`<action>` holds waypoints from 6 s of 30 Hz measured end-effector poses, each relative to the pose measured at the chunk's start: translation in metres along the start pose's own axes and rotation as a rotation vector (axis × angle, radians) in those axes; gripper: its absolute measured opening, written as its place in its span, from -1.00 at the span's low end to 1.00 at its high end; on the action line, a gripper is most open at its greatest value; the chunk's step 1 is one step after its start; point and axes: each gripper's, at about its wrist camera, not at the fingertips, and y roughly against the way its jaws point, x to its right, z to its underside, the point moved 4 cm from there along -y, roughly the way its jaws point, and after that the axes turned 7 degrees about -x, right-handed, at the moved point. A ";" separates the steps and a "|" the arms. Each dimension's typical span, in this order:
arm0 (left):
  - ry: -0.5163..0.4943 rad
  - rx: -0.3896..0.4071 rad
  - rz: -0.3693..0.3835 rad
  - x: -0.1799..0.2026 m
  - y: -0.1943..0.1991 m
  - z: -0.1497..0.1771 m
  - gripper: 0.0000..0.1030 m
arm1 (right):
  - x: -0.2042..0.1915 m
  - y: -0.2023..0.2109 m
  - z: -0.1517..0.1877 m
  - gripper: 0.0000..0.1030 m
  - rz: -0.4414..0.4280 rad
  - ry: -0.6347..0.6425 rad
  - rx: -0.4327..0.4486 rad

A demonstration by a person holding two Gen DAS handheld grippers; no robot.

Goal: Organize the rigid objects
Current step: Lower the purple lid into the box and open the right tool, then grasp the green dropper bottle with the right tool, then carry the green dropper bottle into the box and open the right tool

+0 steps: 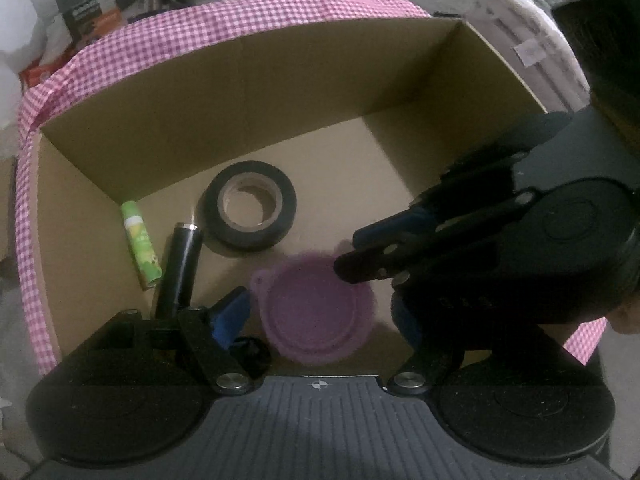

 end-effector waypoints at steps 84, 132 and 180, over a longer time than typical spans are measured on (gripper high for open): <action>-0.302 0.509 -0.033 0.158 -0.015 0.096 -0.30 | -0.003 0.093 0.195 -0.68 0.020 -0.188 0.503; -0.289 0.648 -0.043 0.138 0.094 0.086 -0.39 | -0.070 0.183 0.156 -0.57 0.095 0.109 0.578; -0.143 0.286 -0.076 0.035 0.053 -0.046 0.49 | 0.024 0.118 -0.020 0.15 0.011 -0.105 0.411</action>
